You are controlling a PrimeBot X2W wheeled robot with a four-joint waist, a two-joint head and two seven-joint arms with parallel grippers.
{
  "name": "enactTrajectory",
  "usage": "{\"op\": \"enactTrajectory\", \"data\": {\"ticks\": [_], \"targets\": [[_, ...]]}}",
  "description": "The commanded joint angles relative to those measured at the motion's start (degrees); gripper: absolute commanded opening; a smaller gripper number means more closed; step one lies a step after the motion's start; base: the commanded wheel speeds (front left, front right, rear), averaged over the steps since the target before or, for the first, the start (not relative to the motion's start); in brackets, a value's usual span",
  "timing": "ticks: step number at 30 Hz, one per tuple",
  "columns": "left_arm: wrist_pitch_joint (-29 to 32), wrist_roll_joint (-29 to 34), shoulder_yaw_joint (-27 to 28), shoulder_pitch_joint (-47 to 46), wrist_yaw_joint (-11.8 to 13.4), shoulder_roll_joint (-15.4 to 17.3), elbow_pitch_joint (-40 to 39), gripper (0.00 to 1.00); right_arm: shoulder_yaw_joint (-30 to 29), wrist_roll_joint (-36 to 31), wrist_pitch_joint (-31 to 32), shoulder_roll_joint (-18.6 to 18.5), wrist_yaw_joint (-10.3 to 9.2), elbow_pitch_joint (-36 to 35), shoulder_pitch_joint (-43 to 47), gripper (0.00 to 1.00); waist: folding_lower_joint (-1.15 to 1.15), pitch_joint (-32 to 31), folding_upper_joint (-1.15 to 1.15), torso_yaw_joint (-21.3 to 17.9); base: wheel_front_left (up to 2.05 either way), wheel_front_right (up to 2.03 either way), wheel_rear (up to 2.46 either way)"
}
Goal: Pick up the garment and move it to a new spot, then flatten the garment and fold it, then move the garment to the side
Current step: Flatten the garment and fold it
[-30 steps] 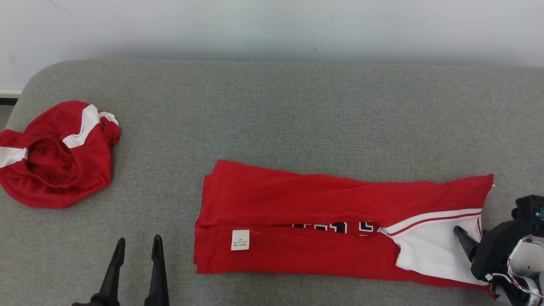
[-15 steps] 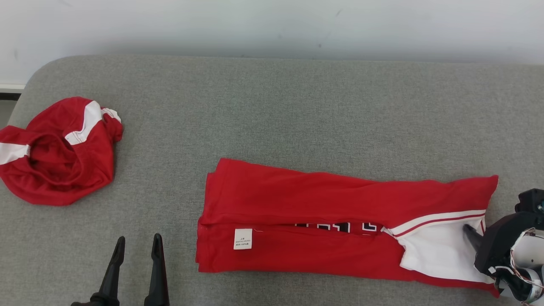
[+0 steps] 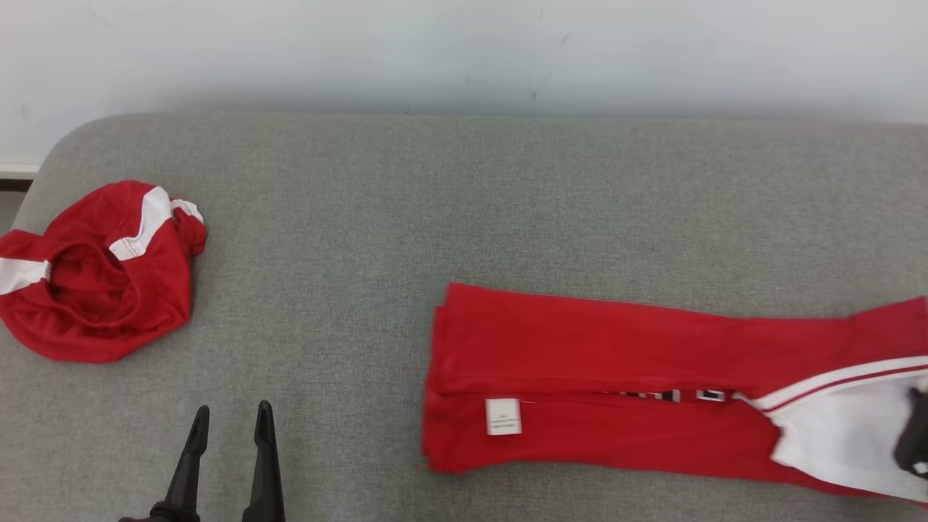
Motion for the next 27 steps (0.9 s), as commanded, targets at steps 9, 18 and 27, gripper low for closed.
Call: {"op": "enactTrajectory", "data": {"ticks": [9,18,27], "targets": [[-0.2,-0.5,-0.7,2.7,0.3,0.0,0.3,1.0,-3.8,-5.4,3.7,1.7,-0.19,-9.2,2.4,0.0,0.0,-3.5,-0.01,-1.1,0.0,0.0,0.0],[-0.2,-1.2,-1.4,3.9,0.8,0.0,1.0,1.0,7.2,-2.2,9.8,3.4,-0.18,-17.9,6.1,0.0,0.0,-5.9,-0.01,-0.9,0.0,0.0,0.0],[-0.2,-1.6,-1.4,4.4,0.9,0.0,0.8,1.0,23.7,3.1,11.6,4.6,-0.18,-20.2,3.4,0.0,0.0,-6.6,-0.01,0.2,0.0,0.0,0.0]]}}
